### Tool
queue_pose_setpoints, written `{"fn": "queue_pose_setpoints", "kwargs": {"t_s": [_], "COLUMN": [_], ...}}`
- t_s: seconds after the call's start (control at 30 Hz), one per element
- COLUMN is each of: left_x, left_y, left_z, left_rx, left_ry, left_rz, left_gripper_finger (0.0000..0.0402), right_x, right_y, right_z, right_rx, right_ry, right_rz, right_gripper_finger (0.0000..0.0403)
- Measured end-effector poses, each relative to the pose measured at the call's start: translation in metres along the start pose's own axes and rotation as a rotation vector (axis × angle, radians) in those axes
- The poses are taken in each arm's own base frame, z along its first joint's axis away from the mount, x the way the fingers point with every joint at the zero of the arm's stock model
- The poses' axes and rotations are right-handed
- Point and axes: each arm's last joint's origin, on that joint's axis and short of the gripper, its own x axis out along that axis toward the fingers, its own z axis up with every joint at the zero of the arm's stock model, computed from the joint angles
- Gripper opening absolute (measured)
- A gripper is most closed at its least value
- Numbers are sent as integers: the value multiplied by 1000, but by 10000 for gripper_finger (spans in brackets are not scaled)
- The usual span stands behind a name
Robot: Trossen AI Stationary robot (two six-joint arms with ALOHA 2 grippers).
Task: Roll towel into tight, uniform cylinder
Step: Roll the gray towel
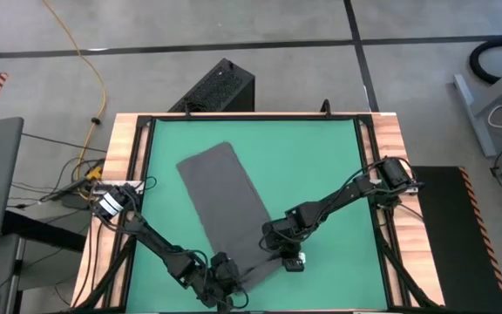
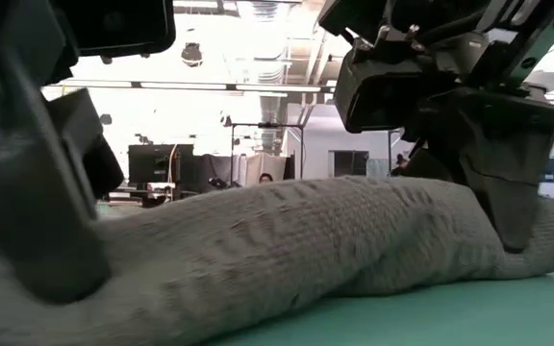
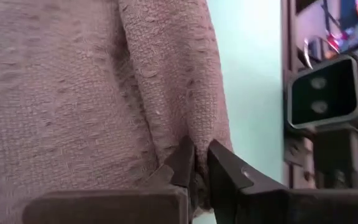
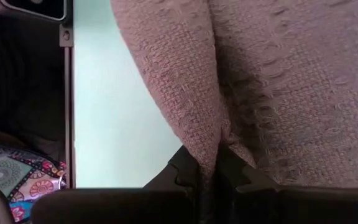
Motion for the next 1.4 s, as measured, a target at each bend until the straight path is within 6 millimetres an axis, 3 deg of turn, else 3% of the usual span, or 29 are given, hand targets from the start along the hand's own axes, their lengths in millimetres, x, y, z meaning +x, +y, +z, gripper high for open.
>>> {"fn": "queue_pose_setpoints", "kwargs": {"t_s": [0.23,0.5,0.67,0.83,1.03,1.17,1.27,1.4], "left_x": [-11,-15,-17,-19,-21,-21,-24,-32], "left_y": [-6,-11,-14,-15,-14,-14,-14,-11], "left_z": [3,-3,-8,-13,-16,-17,-17,-15], "left_rx": [56,44,38,28,14,7,-4,3], "left_ry": [92,100,101,103,117,119,127,112], "left_rz": [-88,-105,-108,-89,-59,-51,-38,10], "left_gripper_finger": [4,2,1,1,0,0,0,0], "right_x": [4,8,-9,-21,-42,-64,-72,-69], "right_y": [9,22,21,13,-15,-38,-65,-109], "right_z": [3,3,1,9,33,58,73,76], "right_rx": [-55,-195,-211,-265,-319,-321,-257,-162], "right_ry": [-71,-83,-50,-109,-320,-566,-727,-762], "right_rz": [-22,50,82,53,-109,-233,-395,-523], "right_gripper_finger": [49,145,198,220,215,207,200,190]}}
